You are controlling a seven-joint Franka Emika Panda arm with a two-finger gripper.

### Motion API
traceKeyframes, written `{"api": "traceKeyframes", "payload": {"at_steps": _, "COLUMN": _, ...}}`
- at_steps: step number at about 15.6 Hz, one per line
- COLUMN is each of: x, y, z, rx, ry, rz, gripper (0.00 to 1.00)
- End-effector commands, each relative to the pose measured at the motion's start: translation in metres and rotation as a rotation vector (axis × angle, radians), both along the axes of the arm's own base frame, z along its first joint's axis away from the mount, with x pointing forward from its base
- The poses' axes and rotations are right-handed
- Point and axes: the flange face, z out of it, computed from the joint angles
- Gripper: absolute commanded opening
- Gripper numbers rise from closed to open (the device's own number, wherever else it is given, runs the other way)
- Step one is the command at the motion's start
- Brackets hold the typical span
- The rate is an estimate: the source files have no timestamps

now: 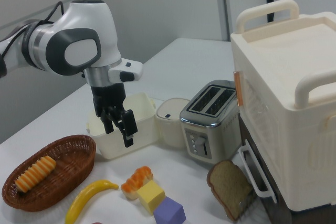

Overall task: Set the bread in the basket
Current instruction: 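Move the open gripper over the orange-topped pastry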

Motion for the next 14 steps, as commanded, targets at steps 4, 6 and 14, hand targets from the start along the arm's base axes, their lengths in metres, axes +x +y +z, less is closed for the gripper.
{"api": "traceKeyframes", "payload": {"at_steps": 4, "x": -0.005, "y": 0.030, "z": -0.014, "rx": 0.021, "ry": 0.038, "rz": 0.041, "gripper": 1.00}}
{"api": "traceKeyframes", "payload": {"at_steps": 6, "x": 0.004, "y": 0.045, "z": -0.033, "rx": 0.020, "ry": 0.052, "rz": 0.061, "gripper": 1.00}}
{"api": "traceKeyframes", "payload": {"at_steps": 14, "x": 0.055, "y": 0.092, "z": -0.152, "rx": -0.004, "ry": -0.004, "rz": 0.042, "gripper": 1.00}}
